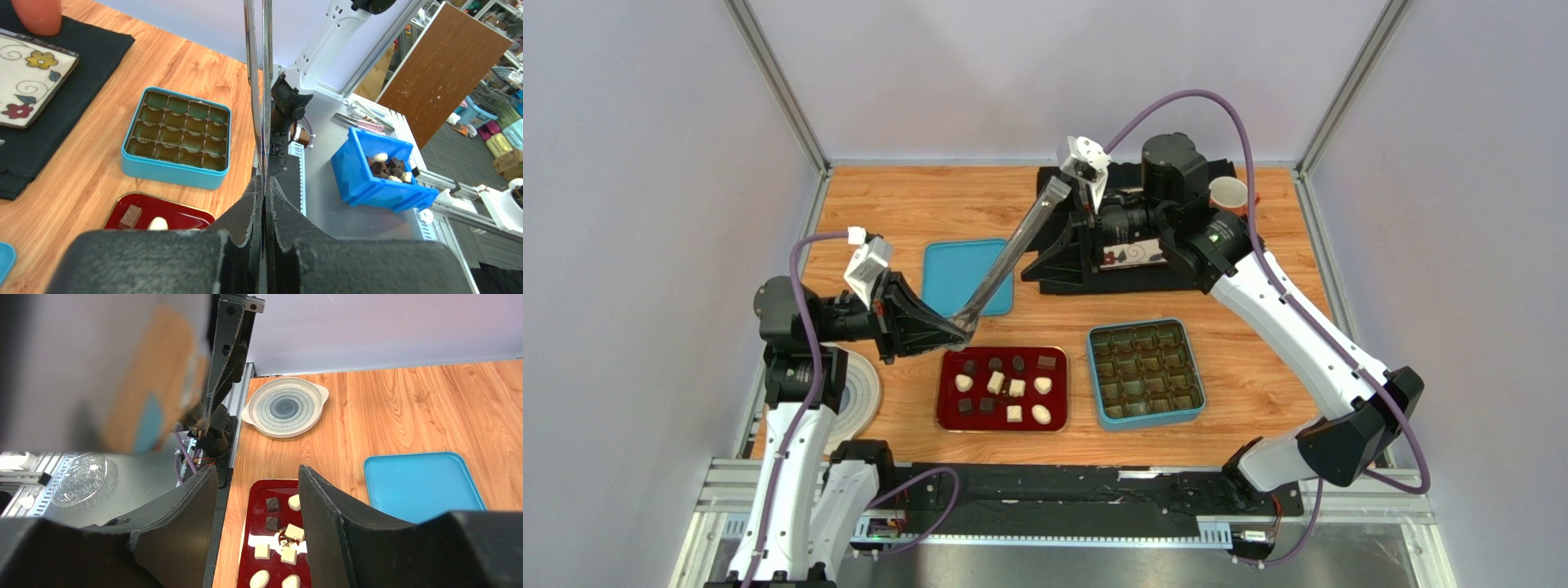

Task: Pack the chocolate
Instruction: Pick up the fake chocolate from the plate.

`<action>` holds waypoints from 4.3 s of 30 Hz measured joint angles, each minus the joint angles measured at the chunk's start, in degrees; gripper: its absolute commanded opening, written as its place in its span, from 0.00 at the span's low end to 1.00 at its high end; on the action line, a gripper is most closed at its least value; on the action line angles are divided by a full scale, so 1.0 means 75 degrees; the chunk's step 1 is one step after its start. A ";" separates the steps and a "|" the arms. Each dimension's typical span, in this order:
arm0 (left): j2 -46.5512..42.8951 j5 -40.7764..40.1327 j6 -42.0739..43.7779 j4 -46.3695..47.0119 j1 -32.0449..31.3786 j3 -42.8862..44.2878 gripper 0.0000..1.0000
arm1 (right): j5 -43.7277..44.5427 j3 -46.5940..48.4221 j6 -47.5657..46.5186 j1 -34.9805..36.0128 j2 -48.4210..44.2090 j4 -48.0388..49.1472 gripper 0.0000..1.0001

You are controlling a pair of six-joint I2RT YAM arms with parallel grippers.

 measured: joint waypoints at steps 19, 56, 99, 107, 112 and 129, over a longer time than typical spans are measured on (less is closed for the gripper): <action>-0.0055 -0.0006 0.0003 -0.0099 -0.0052 -0.0087 0.00 | -0.0513 0.0367 0.0685 -0.0032 0.0117 0.0460 0.54; 0.0122 0.0207 -0.0886 0.1125 -0.0437 -0.0609 0.00 | -0.0877 0.1081 -0.0134 0.0262 0.0498 -0.1003 0.56; 0.0047 0.0029 -0.1061 0.1448 -0.0455 -0.0644 0.00 | -0.0466 -0.0291 0.3066 0.0388 0.0105 0.2771 0.19; 0.0079 0.0251 -0.1067 0.1408 -0.0440 -0.0647 0.00 | -0.0187 -0.0673 0.3188 0.0562 -0.0026 0.3165 0.24; 0.0082 0.0280 -0.1087 0.1434 -0.0449 -0.0644 0.00 | 0.0612 -0.1037 0.3276 0.0985 -0.0149 0.3774 0.29; 0.0105 0.0140 -0.1177 0.1422 -0.0443 -0.0650 0.00 | 0.1603 -0.1393 0.3518 0.1478 0.0020 0.4167 0.21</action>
